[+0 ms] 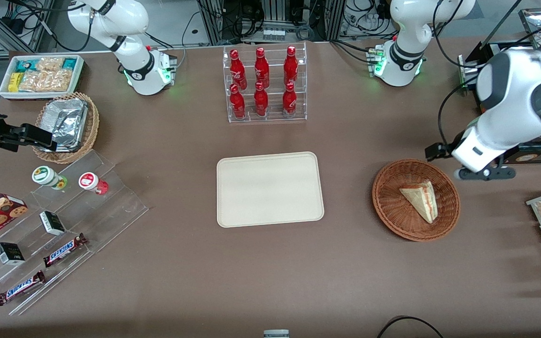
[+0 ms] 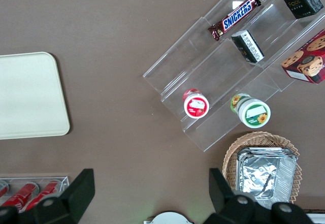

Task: Place sandwich from basket to tray
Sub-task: 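Move the left gripper over the wicker basket toward the wrapped sandwich, then lower the left gripper and close it on the wrapped sandwich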

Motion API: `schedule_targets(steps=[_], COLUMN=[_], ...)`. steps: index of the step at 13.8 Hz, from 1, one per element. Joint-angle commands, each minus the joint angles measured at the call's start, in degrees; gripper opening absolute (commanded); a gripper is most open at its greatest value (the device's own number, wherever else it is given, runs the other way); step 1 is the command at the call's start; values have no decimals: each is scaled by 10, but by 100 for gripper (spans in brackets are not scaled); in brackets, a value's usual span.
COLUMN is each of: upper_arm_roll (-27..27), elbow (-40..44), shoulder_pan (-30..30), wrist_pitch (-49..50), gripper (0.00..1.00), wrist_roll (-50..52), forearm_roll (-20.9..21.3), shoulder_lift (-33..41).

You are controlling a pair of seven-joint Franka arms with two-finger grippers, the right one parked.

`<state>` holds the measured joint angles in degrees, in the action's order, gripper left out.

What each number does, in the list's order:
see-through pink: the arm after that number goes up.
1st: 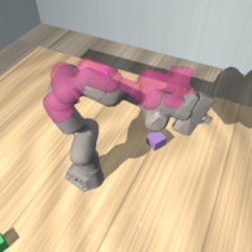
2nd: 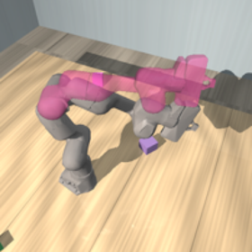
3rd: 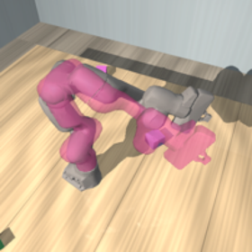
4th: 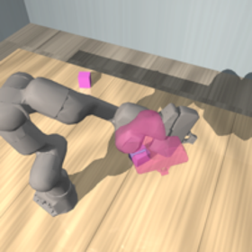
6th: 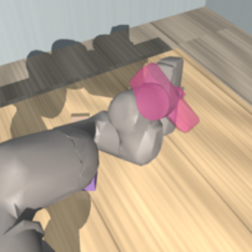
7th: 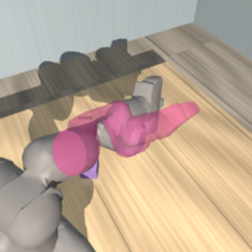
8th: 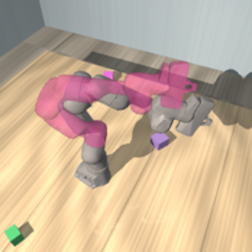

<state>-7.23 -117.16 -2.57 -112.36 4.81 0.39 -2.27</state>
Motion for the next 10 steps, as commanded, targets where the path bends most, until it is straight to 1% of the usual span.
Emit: schedule_targets(steps=[1, 3, 5, 8, 10], upper_arm_roll=[-1, 0, 10, 12, 11], elbow=[-26, -29, -29, -27, -27], shoulder_pan=[-2, -3, -2, -2, -2], wrist_pitch=[-71, -108, -128, -161, -178], gripper=[100, 100, 100, 100, 100], wrist_roll=[4, 19, 76, 234, 313], forearm_roll=[4, 4, 3, 3, 3], shoulder_lift=[-26, -50, -68, -91, -102])
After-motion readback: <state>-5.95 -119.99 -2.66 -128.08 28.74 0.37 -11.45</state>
